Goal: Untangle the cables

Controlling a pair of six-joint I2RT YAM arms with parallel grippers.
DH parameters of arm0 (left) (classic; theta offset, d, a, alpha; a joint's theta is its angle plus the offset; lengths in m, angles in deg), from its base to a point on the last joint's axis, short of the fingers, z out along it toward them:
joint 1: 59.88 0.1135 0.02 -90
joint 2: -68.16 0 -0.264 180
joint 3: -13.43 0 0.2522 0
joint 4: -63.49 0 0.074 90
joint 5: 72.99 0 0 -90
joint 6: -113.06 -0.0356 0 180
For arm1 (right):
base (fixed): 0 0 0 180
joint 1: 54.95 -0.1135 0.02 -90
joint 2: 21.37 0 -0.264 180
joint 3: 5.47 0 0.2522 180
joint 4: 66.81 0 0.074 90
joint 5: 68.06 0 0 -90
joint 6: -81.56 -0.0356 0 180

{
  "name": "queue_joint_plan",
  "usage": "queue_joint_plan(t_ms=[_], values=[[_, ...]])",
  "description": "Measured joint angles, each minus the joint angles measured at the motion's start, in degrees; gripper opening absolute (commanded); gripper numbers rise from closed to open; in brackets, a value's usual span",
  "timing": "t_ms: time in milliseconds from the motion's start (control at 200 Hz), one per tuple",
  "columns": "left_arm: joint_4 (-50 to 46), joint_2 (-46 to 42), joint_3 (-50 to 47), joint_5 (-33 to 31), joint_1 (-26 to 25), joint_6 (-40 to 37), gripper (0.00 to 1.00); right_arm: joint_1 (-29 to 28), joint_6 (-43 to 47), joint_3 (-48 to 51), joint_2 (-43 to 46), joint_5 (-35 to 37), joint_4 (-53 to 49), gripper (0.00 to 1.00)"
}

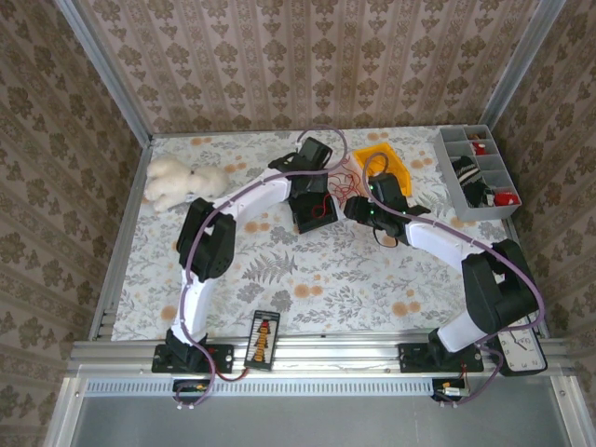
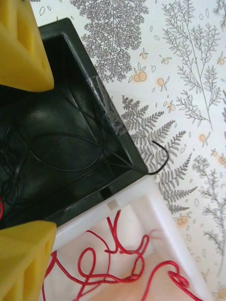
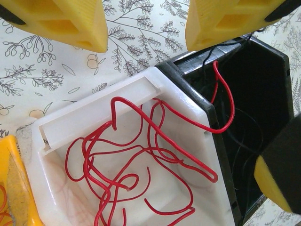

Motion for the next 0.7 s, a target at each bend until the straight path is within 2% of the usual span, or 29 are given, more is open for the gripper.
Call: queue_joint_plan(t_ms=[75,220,465,700], values=[[1.60,-1.60,-1.16,0.42,0.11,0.09,0.87,0.00,-0.02,0.02,0.00,-0.11,0.35,0.48],[4.35,-6.40,-4.35,1.05,0.52,2.64,0.85,0.00,0.02,-0.02,-0.13,-2.29,1.09,0.48],[8.04,-18.36,-20.72,-1.27,5.31,12.37,0.81,0.00,0.52,-3.54,-4.85,-6.05,1.36,0.47],[6.14,-21.40,-30.56,-4.15,7.30,19.52,0.81,0.00,2.14,-8.24,-10.10,-7.63,0.57,0.47]])
